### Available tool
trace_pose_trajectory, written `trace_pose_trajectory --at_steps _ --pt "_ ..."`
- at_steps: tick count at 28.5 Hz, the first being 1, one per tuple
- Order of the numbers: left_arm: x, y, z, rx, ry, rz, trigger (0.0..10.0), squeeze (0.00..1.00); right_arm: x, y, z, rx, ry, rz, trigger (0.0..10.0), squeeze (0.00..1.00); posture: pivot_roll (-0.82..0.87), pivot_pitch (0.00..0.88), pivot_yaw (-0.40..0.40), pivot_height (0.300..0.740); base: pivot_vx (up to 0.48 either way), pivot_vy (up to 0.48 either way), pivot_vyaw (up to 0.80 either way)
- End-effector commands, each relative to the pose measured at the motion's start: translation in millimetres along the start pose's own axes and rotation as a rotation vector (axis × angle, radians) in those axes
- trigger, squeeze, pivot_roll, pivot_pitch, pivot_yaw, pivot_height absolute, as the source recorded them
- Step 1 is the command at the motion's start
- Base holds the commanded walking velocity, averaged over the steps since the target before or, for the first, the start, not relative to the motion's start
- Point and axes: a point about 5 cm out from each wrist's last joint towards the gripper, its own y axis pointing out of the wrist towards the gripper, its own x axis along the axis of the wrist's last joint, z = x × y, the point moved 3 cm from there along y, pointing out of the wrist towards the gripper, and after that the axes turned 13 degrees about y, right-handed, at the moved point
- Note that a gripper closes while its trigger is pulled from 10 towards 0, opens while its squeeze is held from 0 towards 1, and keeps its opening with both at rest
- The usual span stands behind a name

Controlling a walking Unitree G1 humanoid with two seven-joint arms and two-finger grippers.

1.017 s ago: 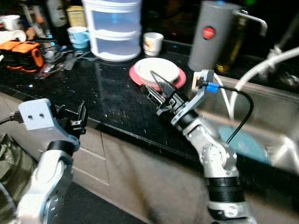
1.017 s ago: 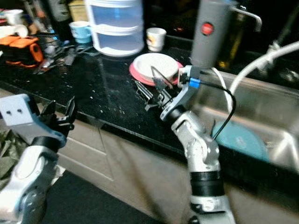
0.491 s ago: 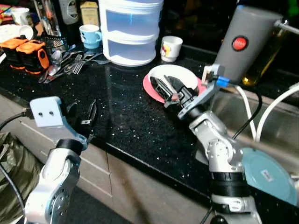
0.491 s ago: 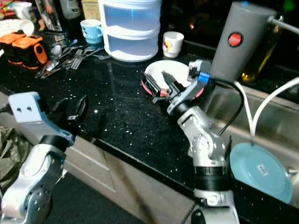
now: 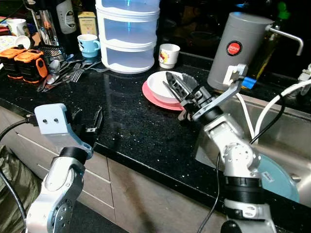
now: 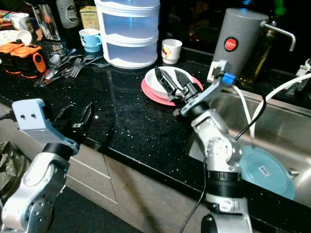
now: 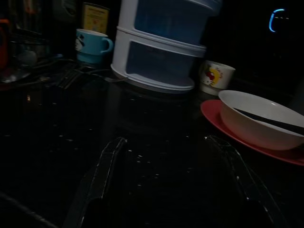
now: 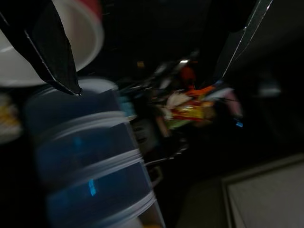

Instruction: Kitchen organization

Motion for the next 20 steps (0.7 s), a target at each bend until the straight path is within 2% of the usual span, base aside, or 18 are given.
trace_pose_trajectory --at_steps 1,4,8,9,10,13,16,17,18,20 --pt "-2.8 -0.6 -2.3 -0.010 -0.003 0.013 10.0 0.00 7.6 1.2 -7.5 -0.034 -0.118 0.007 10.0 0.00 0.14 0.000 -0.032 0.740 0.000 0.000 0.00" --pt "-2.7 -0.9 -3.1 -0.013 -0.004 0.013 10.0 0.00 15.1 0.5 -17.3 -0.078 -0.254 0.035 10.0 0.00 0.14 0.000 -0.037 0.740 0.000 0.000 0.00" --pt "-0.2 -1.7 -4.2 -0.033 -0.011 0.003 10.0 0.00 43.6 -8.9 -39.6 -0.163 -0.476 0.067 10.0 0.00 0.14 0.000 -0.037 0.740 0.000 0.000 0.00" --pt "-0.1 -1.8 -4.5 -0.037 -0.013 0.002 10.0 0.00 48.1 -11.7 -42.5 -0.168 -0.508 0.081 10.0 0.00 0.14 0.000 -0.037 0.740 0.000 0.000 0.00" --pt "-0.1 -1.8 -4.5 -0.037 -0.013 0.002 10.0 0.00 48.1 -11.7 -42.5 -0.168 -0.508 0.081 10.0 0.00 0.14 0.000 -0.037 0.740 0.000 0.000 0.00" --pt "-0.3 -2.4 -5.3 -0.049 -0.016 0.001 10.0 0.00 59.0 -29.2 -53.8 -0.169 -0.536 0.150 10.0 0.00 0.13 0.000 -0.038 0.740 0.000 0.000 0.00" --pt "-0.2 -2.4 -5.3 -0.054 -0.020 0.000 10.0 0.00 58.5 -41.1 -55.0 -0.135 -0.529 0.200 10.0 0.00 0.12 0.000 -0.035 0.740 0.000 0.000 0.00" --pt "-0.3 -2.4 -4.9 -0.055 -0.020 -0.001 10.0 0.00 58.1 -45.5 -55.1 -0.121 -0.515 0.212 10.0 0.00 0.12 0.000 -0.033 0.740 0.000 0.000 0.00" --pt "-0.4 -2.1 -4.3 -0.056 -0.019 -0.001 10.0 0.00 57.0 -53.0 -51.4 -0.072 -0.459 0.226 10.0 0.00 0.12 0.000 -0.032 0.740 0.000 0.000 0.00" --pt "-0.2 -1.5 -3.9 -0.058 -0.019 -0.002 10.0 0.00 57.0 -56.1 -47.0 -0.034 -0.401 0.214 10.0 0.00 0.12 0.000 -0.029 0.740 0.000 0.000 0.00"
